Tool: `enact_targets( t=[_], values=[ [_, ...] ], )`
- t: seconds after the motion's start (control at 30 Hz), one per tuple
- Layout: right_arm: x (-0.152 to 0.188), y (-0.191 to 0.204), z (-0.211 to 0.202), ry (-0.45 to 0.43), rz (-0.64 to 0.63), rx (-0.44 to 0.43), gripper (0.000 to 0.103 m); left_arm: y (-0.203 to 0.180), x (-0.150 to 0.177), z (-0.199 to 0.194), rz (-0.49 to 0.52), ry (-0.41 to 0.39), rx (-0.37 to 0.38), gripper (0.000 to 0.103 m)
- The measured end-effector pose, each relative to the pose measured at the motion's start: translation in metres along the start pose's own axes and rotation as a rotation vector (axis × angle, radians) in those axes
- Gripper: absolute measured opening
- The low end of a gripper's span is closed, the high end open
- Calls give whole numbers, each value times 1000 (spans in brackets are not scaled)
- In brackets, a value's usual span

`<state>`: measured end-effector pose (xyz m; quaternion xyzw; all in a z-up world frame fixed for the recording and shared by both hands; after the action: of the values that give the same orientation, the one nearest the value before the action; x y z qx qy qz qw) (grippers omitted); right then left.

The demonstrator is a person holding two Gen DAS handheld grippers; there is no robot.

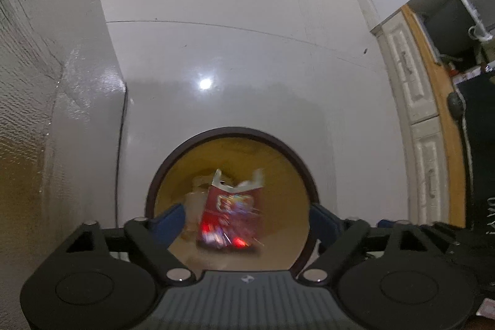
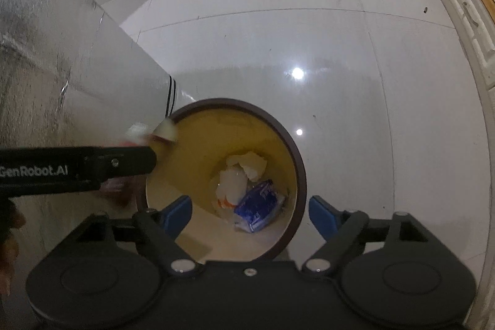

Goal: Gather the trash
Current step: 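Open the left tool over the bin while the right tool releases the tissue, then raise both open tools from the bin back toward the counter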

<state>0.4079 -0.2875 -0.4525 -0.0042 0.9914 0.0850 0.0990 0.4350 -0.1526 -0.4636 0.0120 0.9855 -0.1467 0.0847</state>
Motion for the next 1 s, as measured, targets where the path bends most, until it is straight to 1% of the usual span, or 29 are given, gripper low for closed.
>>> enact_targets(
  t=[0.13, 0.2, 0.23, 0.33, 0.37, 0.67, 0.8, 0.9, 1.0],
  values=[
    [1, -2, -2, 2, -12, -4, 88, 9, 5, 4, 7, 36, -56, 95],
    [1, -1, -2, -1, -15, -6, 94, 15, 7, 5, 16, 49, -86, 96],
    [1, -1, -3, -2, -16, -8, 96, 17, 8, 5, 18, 54, -101, 98],
    [2, -2, -6, -7, -14, -5, 101, 23, 10, 4, 18, 59, -122, 103],
    [3, -3, -7, -9, -14, -6, 103, 25, 10, 3, 20, 62, -128, 103],
    [6, -9, -9, -15, 7, 22, 103, 33, 13, -4, 49, 56, -168, 103],
    [3, -16, -19, -49, 62, 38, 103, 34, 14, -14, 44, 39, -179, 103],
    [1, -20, -28, -75, 107, 33, 103, 37, 14, -22, 31, 24, -192, 103],
    [-2, -22, -39, -103, 111, 42, 103, 35, 11, -33, 24, -6, -195, 103]
  ],
)
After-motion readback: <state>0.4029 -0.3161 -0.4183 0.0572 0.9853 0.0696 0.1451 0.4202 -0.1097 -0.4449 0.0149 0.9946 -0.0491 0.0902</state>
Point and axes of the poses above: each gripper's, at about its wrist camera, not at the fingertips, and z roughly the way its jaws point, y to its left, x to its underside, the point moved 10 cm from there along z, roughly the way its jaws point, and after that the axes turned 1 degree about -z, right-handed, at the moved point
